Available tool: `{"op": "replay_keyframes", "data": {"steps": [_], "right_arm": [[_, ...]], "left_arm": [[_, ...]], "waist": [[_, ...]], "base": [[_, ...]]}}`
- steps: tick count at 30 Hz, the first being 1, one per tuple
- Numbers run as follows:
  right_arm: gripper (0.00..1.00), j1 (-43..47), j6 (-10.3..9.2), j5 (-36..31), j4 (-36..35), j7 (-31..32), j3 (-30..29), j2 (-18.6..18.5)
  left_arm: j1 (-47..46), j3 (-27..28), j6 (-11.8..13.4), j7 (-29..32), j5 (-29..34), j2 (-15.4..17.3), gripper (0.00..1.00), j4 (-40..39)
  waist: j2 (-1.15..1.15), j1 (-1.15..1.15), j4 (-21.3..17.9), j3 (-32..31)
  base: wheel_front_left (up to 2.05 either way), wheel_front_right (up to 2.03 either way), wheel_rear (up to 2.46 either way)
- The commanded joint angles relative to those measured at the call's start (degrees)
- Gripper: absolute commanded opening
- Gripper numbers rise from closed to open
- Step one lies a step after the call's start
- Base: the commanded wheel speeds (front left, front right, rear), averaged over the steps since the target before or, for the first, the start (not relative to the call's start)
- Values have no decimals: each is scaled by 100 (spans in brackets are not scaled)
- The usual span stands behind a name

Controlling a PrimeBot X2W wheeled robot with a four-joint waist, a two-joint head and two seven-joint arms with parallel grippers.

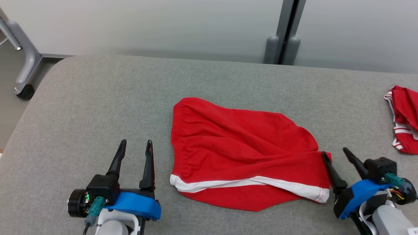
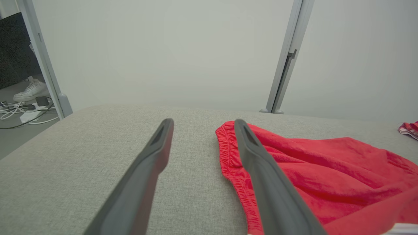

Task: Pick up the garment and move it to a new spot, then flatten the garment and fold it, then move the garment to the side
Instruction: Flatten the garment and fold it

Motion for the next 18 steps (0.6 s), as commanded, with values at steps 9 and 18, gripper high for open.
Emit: {"op": "replay_keyframes", "data": {"steps": [9, 18], "right_arm": [[100, 575, 3, -271, -961, -142, -747, 129], [100, 1449, 2, -743, -2224, -146, -1185, 728]], "left_arm": [[225, 255, -51, -14, 97, 74, 100, -5], [366, 346, -84, -14, 166, 75, 100, -29]], "waist": [[0, 0, -306, -264], [0, 0, -421, -451]], "base": [[0, 0, 0], [0, 0, 0]]}}
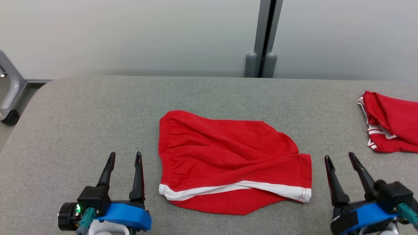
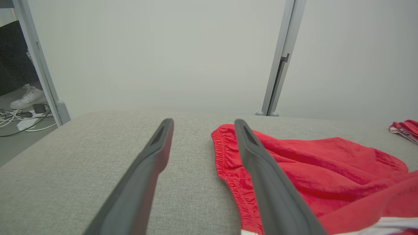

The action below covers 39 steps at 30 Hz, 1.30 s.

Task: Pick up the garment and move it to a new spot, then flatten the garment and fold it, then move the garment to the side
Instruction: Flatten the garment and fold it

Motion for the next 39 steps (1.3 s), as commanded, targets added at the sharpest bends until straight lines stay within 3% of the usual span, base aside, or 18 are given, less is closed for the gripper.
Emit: {"op": "replay_keyframes", "data": {"steps": [1, 11, 21, 39], "right_arm": [[100, 178, 2, -85, -119, -27, -34, 96], [100, 741, 2, -508, -779, 209, -232, 594], [100, 789, 2, -649, -889, 410, -373, 725], [100, 504, 2, -426, 233, 527, 180, 640]], "left_arm": [[54, 21, -15, -14, 31, 27, 100, -23], [161, 128, -23, -14, 88, 60, 100, -69], [104, 125, -34, -14, 136, 45, 100, -41], [-34, -479, -314, 14, 92, 12, 100, 812]], "waist": [[0, 0, -23, -39], [0, 0, -58, -105], [0, 0, -34, -69], [0, 0, -80, 172]], "base": [[0, 0, 0], [0, 0, 0], [0, 0, 0], [0, 0, 0]]}}
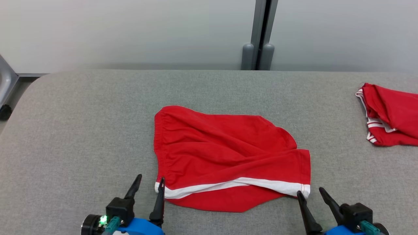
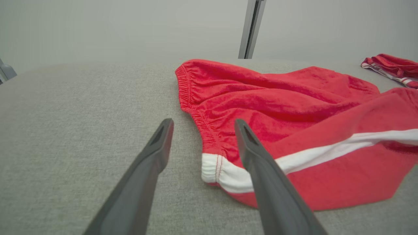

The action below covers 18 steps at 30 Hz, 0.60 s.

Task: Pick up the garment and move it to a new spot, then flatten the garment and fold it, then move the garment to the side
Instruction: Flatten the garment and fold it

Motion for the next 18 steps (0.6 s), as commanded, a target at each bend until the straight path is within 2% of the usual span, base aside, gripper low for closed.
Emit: {"op": "replay_keyframes", "data": {"steps": [1, 18], "right_arm": [[100, -146, 2, 20, 39, -42, 28, -33], [100, -906, 2, 341, 1185, -279, 536, -100]], "left_arm": [[-123, -26, -21, -4, 4, 16, 100, 53], [-787, -533, -156, 86, -325, 187, 100, 1403]], "waist": [[0, 0, 2, 25], [0, 0, -67, 270]], "base": [[0, 0, 0], [0, 0, 0]]}}
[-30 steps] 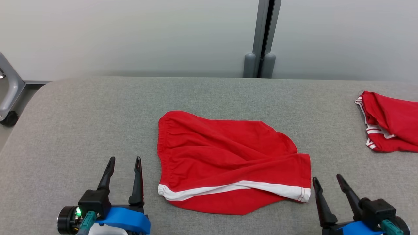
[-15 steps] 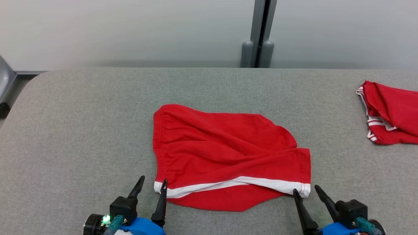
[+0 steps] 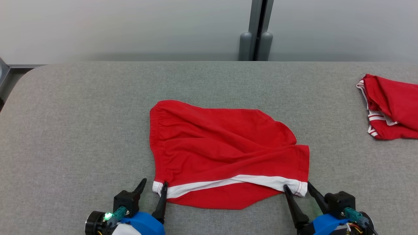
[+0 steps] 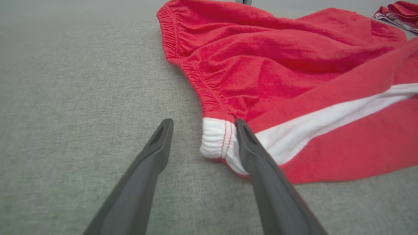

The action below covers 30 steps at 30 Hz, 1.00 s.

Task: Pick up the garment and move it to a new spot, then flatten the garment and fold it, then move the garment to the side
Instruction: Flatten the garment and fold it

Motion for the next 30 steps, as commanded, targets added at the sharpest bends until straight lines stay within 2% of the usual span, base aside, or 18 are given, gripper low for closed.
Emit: {"op": "replay_keyframes", "data": {"steps": [1, 13, 14, 15, 16, 17, 23, 30], "right_arm": [[100, -100, 2, 63, 44, -52, 38, -15], [100, -439, 2, 231, 376, -220, 375, -64], [100, -447, 2, 253, 393, -233, 393, -63], [61, -459, 2, 278, 416, -241, 418, -60], [23, -486, 2, 332, 414, -256, 452, -61], [0, -510, 2, 366, 419, -266, 469, -78], [0, -521, 2, 502, 316, -315, 598, -119], [0, -476, 2, 631, -433, -333, 517, -375]], "left_arm": [[-107, -22, -42, 3, -40, 16, 100, 46], [-561, -659, -37, 92, -585, 40, 100, 520], [-575, -724, -37, 89, -629, 47, 54, 521], [-590, -778, -38, 69, -658, 61, 18, 500], [-601, -835, -38, 50, -689, 81, 0, 476], [-607, -886, -38, 34, -707, 95, 0, 456], [-489, -951, -38, -43, -796, 179, 0, 224], [-435, -1046, -38, -31, -985, 350, 0, -527]], "waist": [[0, 0, -5, 5], [0, 0, -50, 117], [0, 0, -55, 124], [0, 0, -59, 129], [0, 0, -63, 134], [0, 0, -64, 135], [0, 0, -59, 83], [0, 0, -57, 22]], "base": [[0, 0, 0], [0, 0, 0], [0, 0, 0], [0, 0, 0], [0, 0, 0], [0, 0, 0], [0, 0, 0], [0, 0, 0]]}}
